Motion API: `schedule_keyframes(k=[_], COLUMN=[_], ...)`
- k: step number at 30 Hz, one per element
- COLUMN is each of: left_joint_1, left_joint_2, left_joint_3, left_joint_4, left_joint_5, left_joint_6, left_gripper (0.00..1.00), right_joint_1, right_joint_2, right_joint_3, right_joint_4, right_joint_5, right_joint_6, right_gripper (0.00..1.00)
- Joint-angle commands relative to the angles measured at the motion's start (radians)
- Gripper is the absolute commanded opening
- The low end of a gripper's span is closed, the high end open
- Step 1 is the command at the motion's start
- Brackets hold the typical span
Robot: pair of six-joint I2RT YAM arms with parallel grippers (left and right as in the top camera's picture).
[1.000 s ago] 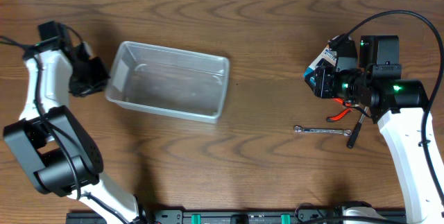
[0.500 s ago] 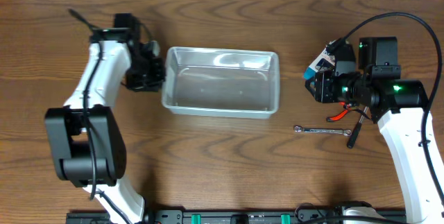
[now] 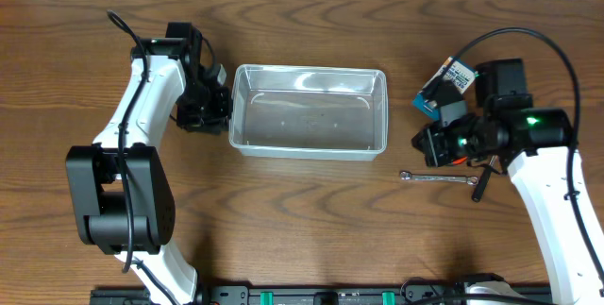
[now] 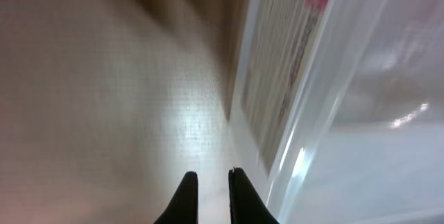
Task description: Pack container
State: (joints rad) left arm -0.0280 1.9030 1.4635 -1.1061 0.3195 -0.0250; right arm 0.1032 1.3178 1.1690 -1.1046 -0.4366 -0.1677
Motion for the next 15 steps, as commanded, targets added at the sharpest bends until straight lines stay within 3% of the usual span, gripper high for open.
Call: schedule_keyframes(k=[1, 9, 15], left_joint_1=[0.003, 0.002, 0.002], left_joint_2=[0.003, 0.003, 0.003], left_joint_3=[-0.004, -0.004, -0.004], left_joint_4=[-0.047, -0.063, -0.056], left_joint_5=[0.010, 0.010, 0.010], left_joint_6=[0.014, 0.014, 0.018], left_gripper=[0.08, 0.08, 0.08], right_joint_1=[0.056, 0.205, 0.249], right_joint_2=[-0.003, 0.014, 0.125], right_joint_3=[0.022, 0.020, 0.019], right_joint_4=[-0.012, -0.002, 0.023], right_joint_5=[-0.027, 0.018, 0.040], right_joint_6=[-0.055, -0.054, -0.050], right_gripper=[0.01, 0.01, 0.01])
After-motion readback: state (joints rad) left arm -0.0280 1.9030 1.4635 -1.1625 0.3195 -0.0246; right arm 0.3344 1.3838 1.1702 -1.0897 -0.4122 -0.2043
